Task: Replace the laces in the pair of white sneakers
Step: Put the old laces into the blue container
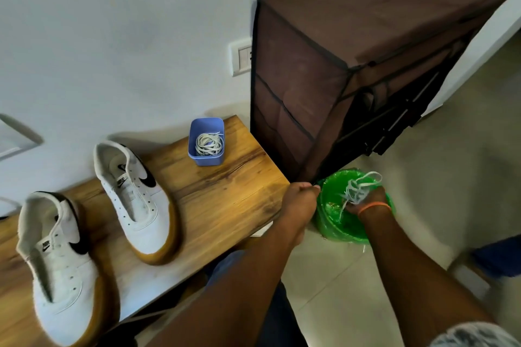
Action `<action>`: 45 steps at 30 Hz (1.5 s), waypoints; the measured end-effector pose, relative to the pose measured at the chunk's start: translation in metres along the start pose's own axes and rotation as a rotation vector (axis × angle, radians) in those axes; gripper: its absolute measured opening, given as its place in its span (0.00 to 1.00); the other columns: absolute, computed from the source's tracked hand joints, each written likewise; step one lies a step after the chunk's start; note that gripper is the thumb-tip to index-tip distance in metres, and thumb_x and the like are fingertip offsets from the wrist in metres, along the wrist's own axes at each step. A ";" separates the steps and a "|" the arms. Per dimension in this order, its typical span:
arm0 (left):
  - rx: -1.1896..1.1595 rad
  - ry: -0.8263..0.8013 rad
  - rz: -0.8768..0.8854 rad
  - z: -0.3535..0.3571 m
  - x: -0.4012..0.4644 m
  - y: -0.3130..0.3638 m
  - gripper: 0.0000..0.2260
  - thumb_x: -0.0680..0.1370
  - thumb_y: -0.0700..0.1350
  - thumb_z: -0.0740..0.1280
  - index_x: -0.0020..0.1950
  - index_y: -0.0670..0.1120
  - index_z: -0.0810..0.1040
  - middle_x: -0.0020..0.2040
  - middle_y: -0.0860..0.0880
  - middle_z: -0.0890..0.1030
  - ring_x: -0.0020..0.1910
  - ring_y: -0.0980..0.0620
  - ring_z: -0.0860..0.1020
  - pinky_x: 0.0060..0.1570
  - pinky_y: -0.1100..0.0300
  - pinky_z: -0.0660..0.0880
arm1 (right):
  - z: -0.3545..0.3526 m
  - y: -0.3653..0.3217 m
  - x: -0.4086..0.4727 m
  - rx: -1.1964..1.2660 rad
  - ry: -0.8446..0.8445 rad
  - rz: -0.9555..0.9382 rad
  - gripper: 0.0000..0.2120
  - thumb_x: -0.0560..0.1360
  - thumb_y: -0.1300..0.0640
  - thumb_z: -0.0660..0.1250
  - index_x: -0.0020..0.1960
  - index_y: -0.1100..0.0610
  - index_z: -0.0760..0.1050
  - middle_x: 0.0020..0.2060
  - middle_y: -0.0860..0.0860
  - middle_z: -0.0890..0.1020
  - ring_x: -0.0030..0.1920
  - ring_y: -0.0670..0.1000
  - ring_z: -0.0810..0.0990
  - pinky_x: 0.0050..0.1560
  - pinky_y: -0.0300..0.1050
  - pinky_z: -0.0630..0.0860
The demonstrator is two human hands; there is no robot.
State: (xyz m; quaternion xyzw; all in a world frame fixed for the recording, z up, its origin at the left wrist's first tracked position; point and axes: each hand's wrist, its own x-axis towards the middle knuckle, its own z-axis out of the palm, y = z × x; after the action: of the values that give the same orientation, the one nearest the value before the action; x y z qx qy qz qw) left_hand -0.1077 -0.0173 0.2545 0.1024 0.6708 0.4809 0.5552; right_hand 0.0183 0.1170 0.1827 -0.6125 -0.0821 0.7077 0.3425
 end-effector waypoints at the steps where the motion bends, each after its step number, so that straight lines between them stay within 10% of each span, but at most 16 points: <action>1: 0.004 -0.008 0.005 -0.004 -0.001 0.003 0.12 0.81 0.44 0.65 0.64 0.43 0.77 0.53 0.47 0.80 0.47 0.53 0.76 0.50 0.60 0.74 | -0.001 -0.005 -0.002 0.024 0.032 0.025 0.29 0.82 0.41 0.48 0.77 0.56 0.60 0.76 0.54 0.63 0.75 0.61 0.61 0.74 0.58 0.55; 4: -0.010 0.033 0.043 -0.016 0.000 0.011 0.13 0.81 0.44 0.65 0.65 0.42 0.75 0.62 0.40 0.79 0.57 0.47 0.78 0.59 0.55 0.74 | 0.002 -0.008 -0.005 -0.094 0.115 0.004 0.25 0.83 0.47 0.54 0.77 0.55 0.59 0.76 0.56 0.63 0.71 0.60 0.67 0.68 0.56 0.68; 10: -0.112 0.125 0.029 -0.050 0.000 0.016 0.04 0.81 0.41 0.64 0.56 0.46 0.76 0.43 0.49 0.75 0.42 0.52 0.74 0.45 0.59 0.72 | 0.034 0.030 -0.010 -0.098 0.103 -0.016 0.15 0.83 0.52 0.51 0.65 0.56 0.70 0.60 0.55 0.74 0.61 0.54 0.75 0.59 0.51 0.73; 13: -0.102 0.183 0.059 -0.076 -0.009 0.017 0.07 0.81 0.41 0.64 0.58 0.44 0.77 0.46 0.49 0.76 0.44 0.52 0.73 0.48 0.58 0.71 | 0.070 0.054 -0.030 -0.157 0.013 -0.017 0.12 0.82 0.53 0.55 0.42 0.54 0.70 0.37 0.50 0.71 0.36 0.49 0.71 0.36 0.44 0.68; 23: -0.084 0.521 0.209 -0.203 -0.036 0.023 0.09 0.79 0.40 0.63 0.58 0.45 0.77 0.49 0.47 0.80 0.41 0.53 0.75 0.45 0.55 0.75 | 0.208 0.143 -0.131 -0.487 -0.400 -0.300 0.10 0.76 0.62 0.63 0.35 0.59 0.72 0.26 0.53 0.74 0.24 0.50 0.70 0.24 0.39 0.67; 30: 0.085 0.650 0.311 -0.266 -0.039 0.024 0.09 0.80 0.39 0.63 0.58 0.48 0.76 0.49 0.55 0.77 0.46 0.58 0.75 0.42 0.64 0.72 | 0.282 0.165 -0.110 -1.612 -0.353 -1.057 0.10 0.78 0.59 0.62 0.47 0.61 0.81 0.47 0.59 0.83 0.49 0.60 0.80 0.45 0.46 0.74; 35: -0.012 0.615 0.252 -0.295 -0.029 0.013 0.08 0.80 0.39 0.61 0.56 0.47 0.77 0.48 0.48 0.80 0.42 0.52 0.77 0.39 0.55 0.78 | 0.307 0.175 -0.082 -2.152 -0.349 -1.251 0.08 0.78 0.58 0.62 0.43 0.55 0.79 0.41 0.55 0.82 0.48 0.60 0.80 0.50 0.48 0.72; 45: -0.085 0.614 0.264 -0.306 -0.016 0.006 0.07 0.80 0.38 0.62 0.52 0.48 0.78 0.46 0.48 0.79 0.41 0.52 0.76 0.38 0.59 0.75 | 0.322 0.180 -0.067 -2.069 -0.296 -1.369 0.12 0.72 0.64 0.65 0.31 0.53 0.70 0.28 0.50 0.72 0.42 0.59 0.78 0.48 0.47 0.69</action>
State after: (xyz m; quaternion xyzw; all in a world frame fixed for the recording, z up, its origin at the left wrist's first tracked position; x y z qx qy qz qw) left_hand -0.3625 -0.1879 0.2456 0.0155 0.7670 0.5848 0.2636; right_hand -0.3470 0.0401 0.2163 -0.3405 -0.9388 0.0500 -0.0144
